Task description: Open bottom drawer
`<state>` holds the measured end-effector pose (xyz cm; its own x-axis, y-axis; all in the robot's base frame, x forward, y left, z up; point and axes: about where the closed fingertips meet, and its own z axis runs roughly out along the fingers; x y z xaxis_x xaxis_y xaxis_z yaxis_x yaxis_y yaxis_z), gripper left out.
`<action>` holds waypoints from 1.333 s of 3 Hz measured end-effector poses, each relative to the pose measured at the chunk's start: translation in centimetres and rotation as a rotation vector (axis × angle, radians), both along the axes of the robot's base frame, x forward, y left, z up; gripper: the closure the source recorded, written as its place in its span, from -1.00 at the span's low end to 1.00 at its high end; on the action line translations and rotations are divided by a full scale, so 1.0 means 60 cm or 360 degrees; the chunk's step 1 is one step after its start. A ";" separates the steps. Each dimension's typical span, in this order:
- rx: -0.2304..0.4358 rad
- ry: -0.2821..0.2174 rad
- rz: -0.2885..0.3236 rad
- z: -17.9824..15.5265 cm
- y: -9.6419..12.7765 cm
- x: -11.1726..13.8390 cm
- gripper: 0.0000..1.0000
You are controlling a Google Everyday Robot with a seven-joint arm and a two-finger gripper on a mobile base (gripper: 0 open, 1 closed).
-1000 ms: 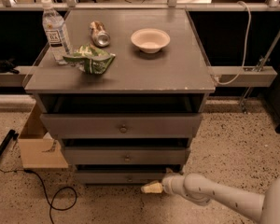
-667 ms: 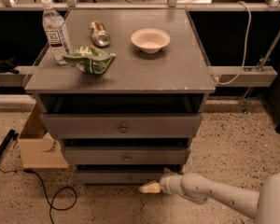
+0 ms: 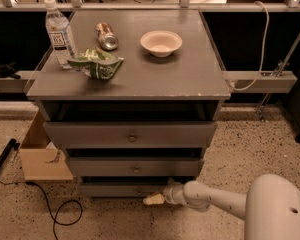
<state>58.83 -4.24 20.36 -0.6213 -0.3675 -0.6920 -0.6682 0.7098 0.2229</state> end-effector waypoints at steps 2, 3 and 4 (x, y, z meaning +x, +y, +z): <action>0.0036 0.0066 0.0003 -0.006 0.016 -0.002 -1.00; 0.0006 0.0046 0.0026 0.018 0.024 0.011 -1.00; 0.0006 0.0047 0.0025 0.018 0.024 0.011 -1.00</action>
Offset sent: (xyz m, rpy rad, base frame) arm 0.0232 0.0204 -0.0231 0.0409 0.0720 -0.0014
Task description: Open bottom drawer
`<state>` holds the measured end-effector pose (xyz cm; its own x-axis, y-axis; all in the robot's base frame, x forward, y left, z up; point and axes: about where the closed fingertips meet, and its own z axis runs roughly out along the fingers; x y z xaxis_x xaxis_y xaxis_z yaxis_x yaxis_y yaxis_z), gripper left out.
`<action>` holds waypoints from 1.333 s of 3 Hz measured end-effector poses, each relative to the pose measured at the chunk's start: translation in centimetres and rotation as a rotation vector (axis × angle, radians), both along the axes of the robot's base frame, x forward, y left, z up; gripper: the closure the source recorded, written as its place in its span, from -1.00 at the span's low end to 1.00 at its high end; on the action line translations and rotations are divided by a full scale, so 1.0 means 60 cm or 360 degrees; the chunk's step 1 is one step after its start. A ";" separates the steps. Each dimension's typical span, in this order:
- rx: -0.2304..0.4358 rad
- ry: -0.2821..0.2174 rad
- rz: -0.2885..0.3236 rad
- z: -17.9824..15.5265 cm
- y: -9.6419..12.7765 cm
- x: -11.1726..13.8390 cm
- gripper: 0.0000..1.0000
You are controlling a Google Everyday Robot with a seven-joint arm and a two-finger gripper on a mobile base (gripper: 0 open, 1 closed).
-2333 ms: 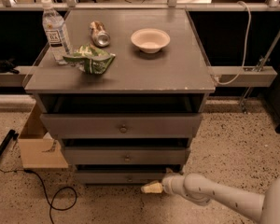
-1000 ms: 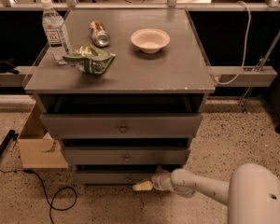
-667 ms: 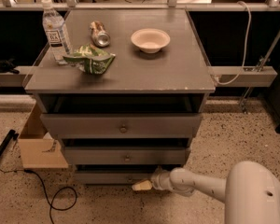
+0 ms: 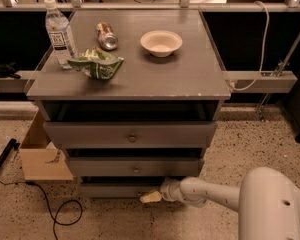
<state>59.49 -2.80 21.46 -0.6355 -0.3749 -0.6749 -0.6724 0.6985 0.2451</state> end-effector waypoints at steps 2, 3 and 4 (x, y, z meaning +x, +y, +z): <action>0.0012 0.0086 -0.0140 -0.001 -0.075 -0.080 -1.00; 0.0006 0.0085 -0.0089 0.004 -0.045 -0.048 -1.00; 0.0010 0.0091 -0.0090 0.002 -0.045 -0.051 -1.00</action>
Offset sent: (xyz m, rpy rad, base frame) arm -0.0779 -0.0726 0.0057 0.0185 0.0738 -0.1410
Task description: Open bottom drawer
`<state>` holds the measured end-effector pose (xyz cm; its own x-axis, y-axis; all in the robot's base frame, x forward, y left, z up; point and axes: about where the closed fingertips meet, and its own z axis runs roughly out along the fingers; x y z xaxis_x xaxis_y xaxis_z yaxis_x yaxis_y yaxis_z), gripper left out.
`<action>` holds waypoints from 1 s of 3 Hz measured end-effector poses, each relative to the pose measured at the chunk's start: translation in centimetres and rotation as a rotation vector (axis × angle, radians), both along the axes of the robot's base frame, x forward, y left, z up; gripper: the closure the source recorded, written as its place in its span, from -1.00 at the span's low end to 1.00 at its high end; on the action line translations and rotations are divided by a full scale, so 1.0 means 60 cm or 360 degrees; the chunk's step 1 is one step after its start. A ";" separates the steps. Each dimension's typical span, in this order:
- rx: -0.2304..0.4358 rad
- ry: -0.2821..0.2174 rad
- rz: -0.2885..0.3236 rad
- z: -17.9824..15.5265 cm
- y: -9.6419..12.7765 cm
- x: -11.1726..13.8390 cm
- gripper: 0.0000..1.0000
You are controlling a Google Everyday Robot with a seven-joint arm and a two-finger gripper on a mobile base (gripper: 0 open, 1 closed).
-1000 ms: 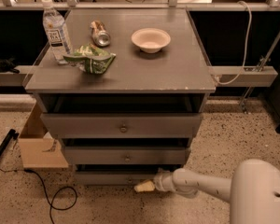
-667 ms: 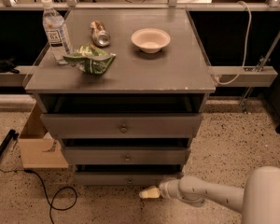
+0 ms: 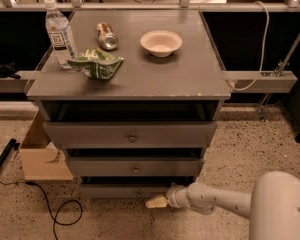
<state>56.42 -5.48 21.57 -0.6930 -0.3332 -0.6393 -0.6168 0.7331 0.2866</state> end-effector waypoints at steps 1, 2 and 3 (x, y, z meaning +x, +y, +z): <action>-0.0030 0.0001 0.0011 0.001 0.002 0.005 -1.00; -0.0074 -0.0061 0.0038 0.034 0.018 0.035 -1.00; -0.0074 -0.0061 0.0038 0.034 0.018 0.035 -1.00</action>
Offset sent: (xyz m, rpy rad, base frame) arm 0.0480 0.0184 0.0505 -0.0880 -0.0968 0.0394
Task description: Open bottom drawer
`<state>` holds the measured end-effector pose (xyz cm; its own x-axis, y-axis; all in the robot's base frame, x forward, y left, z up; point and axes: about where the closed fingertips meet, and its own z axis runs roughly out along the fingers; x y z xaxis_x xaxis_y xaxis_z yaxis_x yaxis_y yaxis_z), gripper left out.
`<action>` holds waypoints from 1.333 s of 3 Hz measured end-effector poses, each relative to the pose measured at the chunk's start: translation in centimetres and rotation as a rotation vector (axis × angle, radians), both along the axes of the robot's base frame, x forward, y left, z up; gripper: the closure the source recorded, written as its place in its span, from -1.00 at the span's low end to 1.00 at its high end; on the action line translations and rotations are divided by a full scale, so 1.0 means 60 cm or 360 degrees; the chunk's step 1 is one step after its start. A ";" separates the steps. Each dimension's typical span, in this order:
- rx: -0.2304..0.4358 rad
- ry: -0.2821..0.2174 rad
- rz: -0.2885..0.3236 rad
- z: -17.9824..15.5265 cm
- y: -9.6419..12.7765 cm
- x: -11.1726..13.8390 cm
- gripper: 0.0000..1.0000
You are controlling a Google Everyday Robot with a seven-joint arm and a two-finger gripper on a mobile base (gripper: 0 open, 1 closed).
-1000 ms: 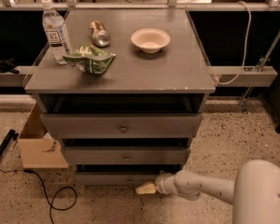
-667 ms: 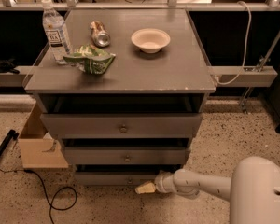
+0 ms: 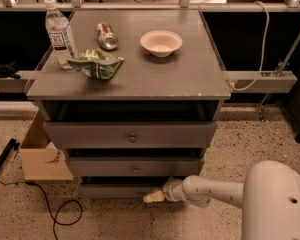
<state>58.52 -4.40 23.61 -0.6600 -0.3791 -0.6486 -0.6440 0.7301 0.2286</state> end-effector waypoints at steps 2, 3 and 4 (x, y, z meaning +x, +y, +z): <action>-0.0013 0.0001 -0.0036 -0.045 -0.006 -0.015 -1.00; -0.0008 -0.0012 -0.0053 -0.051 -0.006 -0.011 -1.00; -0.0008 -0.0013 -0.0053 -0.051 -0.006 -0.010 -1.00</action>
Offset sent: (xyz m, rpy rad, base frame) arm -0.0077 -0.0068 -0.0449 -0.0128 -0.0087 -0.0395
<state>57.89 -4.76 20.56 -0.6670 -0.3603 -0.6521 -0.6213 0.7520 0.2200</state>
